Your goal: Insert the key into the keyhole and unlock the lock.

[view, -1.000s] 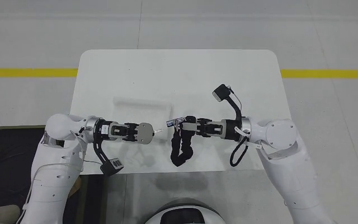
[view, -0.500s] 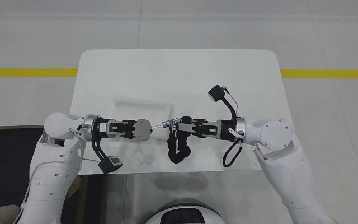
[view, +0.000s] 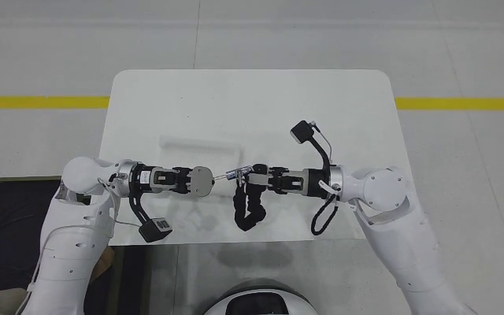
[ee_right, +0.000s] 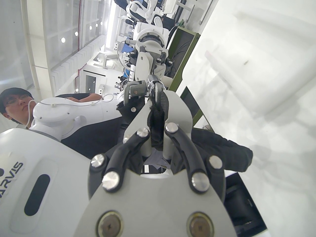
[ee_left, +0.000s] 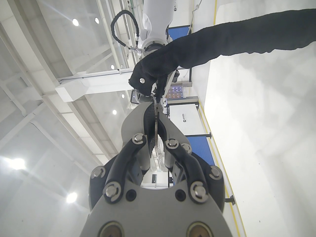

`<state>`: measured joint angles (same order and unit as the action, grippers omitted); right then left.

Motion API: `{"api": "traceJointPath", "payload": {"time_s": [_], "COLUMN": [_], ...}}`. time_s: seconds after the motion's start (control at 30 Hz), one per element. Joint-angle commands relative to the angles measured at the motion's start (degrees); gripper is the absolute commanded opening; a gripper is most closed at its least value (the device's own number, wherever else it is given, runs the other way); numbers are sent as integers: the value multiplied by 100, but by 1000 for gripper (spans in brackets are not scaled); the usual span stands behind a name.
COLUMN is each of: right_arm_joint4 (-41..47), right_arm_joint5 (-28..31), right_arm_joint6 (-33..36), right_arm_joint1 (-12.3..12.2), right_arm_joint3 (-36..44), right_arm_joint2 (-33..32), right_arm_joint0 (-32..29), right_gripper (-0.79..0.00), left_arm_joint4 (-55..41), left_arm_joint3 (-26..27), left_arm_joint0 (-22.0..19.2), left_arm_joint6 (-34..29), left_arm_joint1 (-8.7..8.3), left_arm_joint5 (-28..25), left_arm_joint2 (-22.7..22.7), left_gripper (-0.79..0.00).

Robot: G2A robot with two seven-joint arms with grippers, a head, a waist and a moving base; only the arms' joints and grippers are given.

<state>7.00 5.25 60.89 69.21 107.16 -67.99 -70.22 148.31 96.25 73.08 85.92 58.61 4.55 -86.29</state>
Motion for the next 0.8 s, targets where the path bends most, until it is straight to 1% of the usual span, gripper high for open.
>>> {"api": "traceJointPath", "payload": {"time_s": [0.0,0.77], "right_arm_joint4": [-16,21], "right_arm_joint5": [2,-12], "right_arm_joint6": [5,30], "right_arm_joint1": [-1,7], "right_arm_joint3": [-12,-80], "right_arm_joint2": [11,115], "right_arm_joint0": [8,113], "right_gripper": [-785,-785], "left_arm_joint4": [-2,-77], "left_arm_joint3": [-20,-31], "left_arm_joint0": [-11,-55], "left_arm_joint6": [-5,-27], "left_arm_joint1": [-10,-115], "left_arm_joint5": [-21,9], "left_arm_joint2": [15,149], "left_gripper": [-785,-785]}}
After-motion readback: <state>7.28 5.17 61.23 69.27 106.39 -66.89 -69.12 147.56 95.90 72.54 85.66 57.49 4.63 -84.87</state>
